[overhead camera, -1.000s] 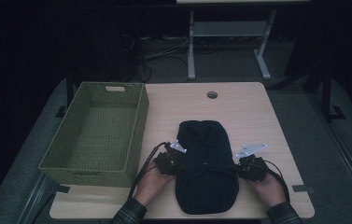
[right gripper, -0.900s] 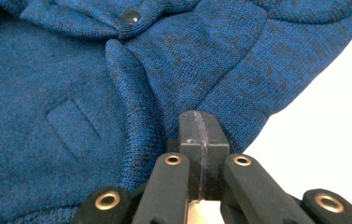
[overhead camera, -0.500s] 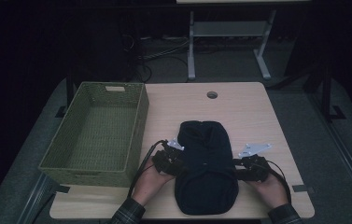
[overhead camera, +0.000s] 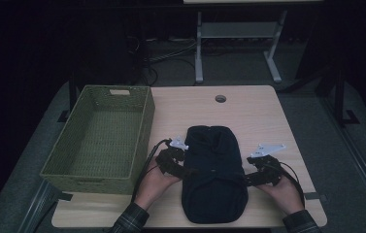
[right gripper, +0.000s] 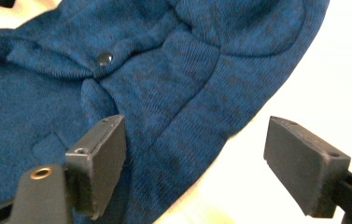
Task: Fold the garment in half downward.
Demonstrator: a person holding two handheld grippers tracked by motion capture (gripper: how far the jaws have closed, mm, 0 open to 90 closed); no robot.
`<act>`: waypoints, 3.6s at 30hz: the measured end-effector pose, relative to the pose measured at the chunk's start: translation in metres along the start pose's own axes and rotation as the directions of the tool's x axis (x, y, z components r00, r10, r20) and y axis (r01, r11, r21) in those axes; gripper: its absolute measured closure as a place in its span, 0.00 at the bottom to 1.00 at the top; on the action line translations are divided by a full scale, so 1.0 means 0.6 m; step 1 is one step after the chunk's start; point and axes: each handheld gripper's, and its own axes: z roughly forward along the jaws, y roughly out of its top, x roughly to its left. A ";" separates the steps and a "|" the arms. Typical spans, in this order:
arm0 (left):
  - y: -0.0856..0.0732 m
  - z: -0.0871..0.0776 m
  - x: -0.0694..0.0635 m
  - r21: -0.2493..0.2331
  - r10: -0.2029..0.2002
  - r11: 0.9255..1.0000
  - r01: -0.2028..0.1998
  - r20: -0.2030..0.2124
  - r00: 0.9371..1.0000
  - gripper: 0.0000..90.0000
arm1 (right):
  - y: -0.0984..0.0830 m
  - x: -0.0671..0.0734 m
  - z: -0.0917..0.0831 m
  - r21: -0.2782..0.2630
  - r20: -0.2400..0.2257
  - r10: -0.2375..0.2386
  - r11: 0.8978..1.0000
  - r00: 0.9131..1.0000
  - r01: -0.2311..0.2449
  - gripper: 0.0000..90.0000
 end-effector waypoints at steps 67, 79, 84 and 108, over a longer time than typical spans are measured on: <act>0.157 0.088 0.192 0.119 -0.099 0.984 0.130 -0.237 0.966 0.29 | 0.196 -0.162 0.080 -0.046 0.020 0.035 0.998 0.999 -0.034 0.23; 0.143 0.116 0.206 0.176 -0.104 0.973 0.149 -0.239 0.965 0.29 | 0.192 -0.179 0.112 -0.010 0.027 0.073 0.997 0.997 -0.073 0.27; 0.140 0.118 0.210 0.175 -0.117 0.972 0.158 -0.225 0.967 0.30 | 0.193 -0.186 0.132 0.018 0.045 0.067 0.998 0.997 -0.068 0.35; 0.134 0.115 0.206 0.156 -0.110 0.979 0.132 -0.140 0.984 0.57 | 0.166 -0.179 0.168 0.088 -0.009 0.093 0.992 0.996 -0.092 0.69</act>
